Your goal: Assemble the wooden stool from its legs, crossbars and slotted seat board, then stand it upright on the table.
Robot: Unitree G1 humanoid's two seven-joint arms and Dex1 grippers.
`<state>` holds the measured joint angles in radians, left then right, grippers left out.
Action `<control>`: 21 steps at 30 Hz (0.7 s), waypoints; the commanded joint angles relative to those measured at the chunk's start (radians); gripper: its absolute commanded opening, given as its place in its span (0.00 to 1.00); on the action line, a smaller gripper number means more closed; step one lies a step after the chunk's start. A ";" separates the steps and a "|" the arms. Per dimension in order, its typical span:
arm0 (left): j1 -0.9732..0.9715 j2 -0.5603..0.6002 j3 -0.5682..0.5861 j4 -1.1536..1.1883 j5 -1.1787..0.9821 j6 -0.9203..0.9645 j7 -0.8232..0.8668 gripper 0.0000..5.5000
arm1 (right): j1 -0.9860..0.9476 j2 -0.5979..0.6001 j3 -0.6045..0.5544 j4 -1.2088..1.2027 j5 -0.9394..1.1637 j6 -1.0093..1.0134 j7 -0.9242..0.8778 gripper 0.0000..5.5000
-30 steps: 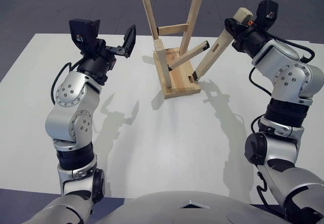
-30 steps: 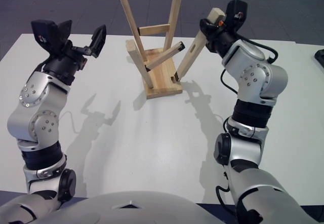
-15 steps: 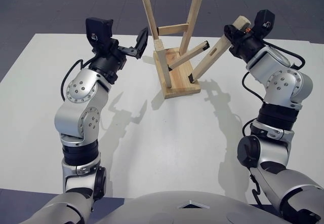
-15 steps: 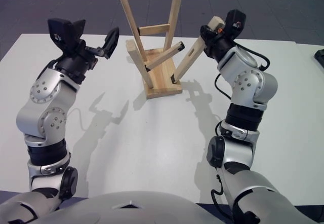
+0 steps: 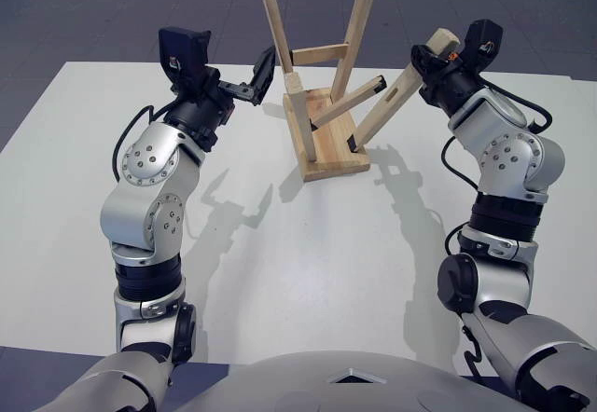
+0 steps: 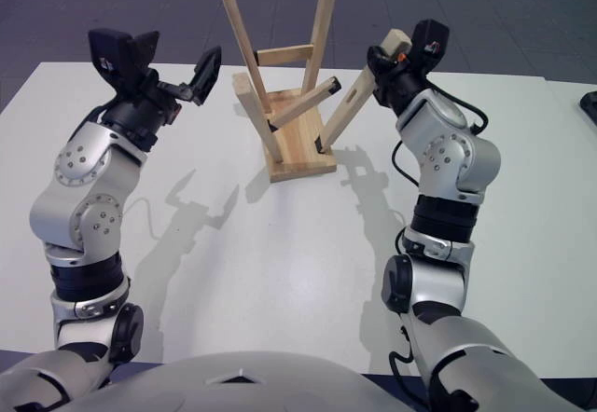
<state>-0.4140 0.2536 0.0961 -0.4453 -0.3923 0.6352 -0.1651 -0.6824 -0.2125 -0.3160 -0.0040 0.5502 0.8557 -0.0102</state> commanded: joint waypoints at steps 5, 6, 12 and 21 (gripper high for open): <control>-0.028 0.003 0.001 -0.033 0.004 0.016 0.013 0.98 | 0.124 0.026 0.079 -0.086 -0.083 0.056 -0.092 0.18; -0.030 0.004 0.002 -0.036 0.003 0.019 0.015 0.98 | 0.132 0.027 0.085 -0.093 -0.088 0.059 -0.098 0.18; -0.055 0.008 0.001 -0.054 -0.004 0.032 0.017 0.98 | 0.162 0.035 0.126 -0.116 -0.130 0.053 -0.116 0.18; -0.153 0.004 0.017 -0.107 -0.047 0.077 0.019 0.98 | 0.224 0.037 0.188 -0.125 -0.178 0.060 -0.120 0.18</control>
<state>-0.5032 0.2581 0.1060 -0.5222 -0.4140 0.6862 -0.1486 -0.5701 -0.1695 -0.1466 -0.1984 0.4487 0.8366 -0.0813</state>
